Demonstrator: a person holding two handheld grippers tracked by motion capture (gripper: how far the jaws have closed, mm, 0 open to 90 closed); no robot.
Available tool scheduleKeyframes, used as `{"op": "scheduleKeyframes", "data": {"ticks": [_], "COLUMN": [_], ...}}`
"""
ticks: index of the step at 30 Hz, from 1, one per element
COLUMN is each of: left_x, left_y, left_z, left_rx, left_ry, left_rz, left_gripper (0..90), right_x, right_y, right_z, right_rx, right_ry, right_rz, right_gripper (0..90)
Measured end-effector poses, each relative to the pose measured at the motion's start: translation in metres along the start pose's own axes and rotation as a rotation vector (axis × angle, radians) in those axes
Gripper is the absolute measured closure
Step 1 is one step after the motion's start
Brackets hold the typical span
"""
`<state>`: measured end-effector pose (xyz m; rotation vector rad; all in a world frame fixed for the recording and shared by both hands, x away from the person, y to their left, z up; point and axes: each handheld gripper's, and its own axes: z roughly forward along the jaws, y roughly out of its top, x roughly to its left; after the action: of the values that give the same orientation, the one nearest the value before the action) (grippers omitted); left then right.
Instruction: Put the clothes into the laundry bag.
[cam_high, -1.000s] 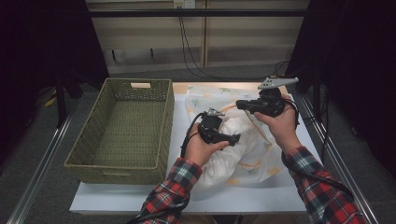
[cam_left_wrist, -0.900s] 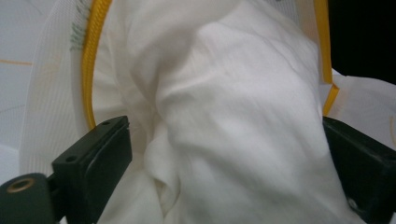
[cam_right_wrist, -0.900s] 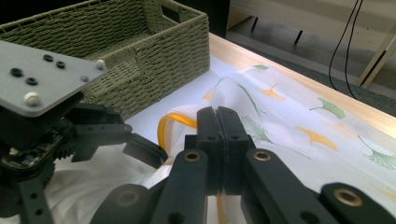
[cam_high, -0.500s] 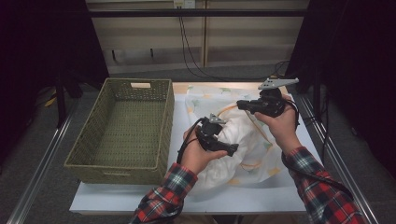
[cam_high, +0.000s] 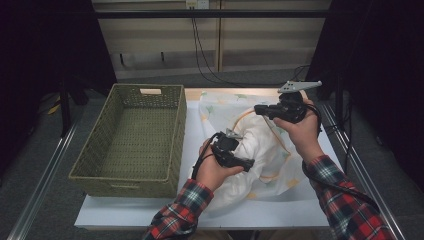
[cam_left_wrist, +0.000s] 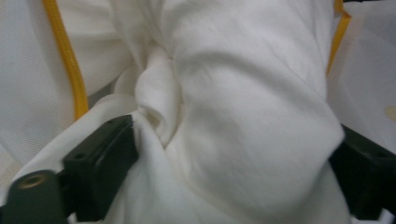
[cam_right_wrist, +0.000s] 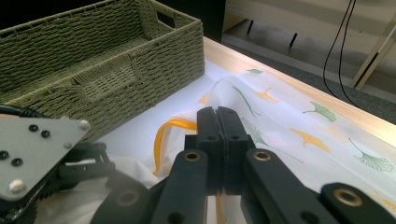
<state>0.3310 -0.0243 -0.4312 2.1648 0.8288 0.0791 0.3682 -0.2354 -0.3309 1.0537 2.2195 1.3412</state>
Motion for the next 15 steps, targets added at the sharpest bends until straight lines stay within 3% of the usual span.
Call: {"op": "scheduleKeyframes", "data": {"ticks": [1,3,9,15], "left_x": [0.000,-0.001,-0.008,-0.007], "left_y": [-0.001,-0.003,-0.008,-0.004], "left_z": [0.001,0.004,0.011,0.008], "left_rx": [0.014,0.018,0.076,0.072], "left_ry": [-0.019,-0.016,-0.032,-0.027], "left_rz": [-0.003,-0.004,-0.012,-0.084], "left_gripper": [18.3,23.6,52.8,61.9], "right_x": [0.000,0.000,0.000,0.003], "right_y": [0.000,-0.001,-0.002,-0.003], "right_z": [0.000,0.000,-0.001,-0.001], "right_rx": [-0.002,0.000,-0.002,-0.002], "right_ry": [0.000,0.001,0.002,0.008], "right_rz": [0.001,0.001,0.002,-0.001], "right_gripper": [89.4,89.4,89.4,89.4]}}
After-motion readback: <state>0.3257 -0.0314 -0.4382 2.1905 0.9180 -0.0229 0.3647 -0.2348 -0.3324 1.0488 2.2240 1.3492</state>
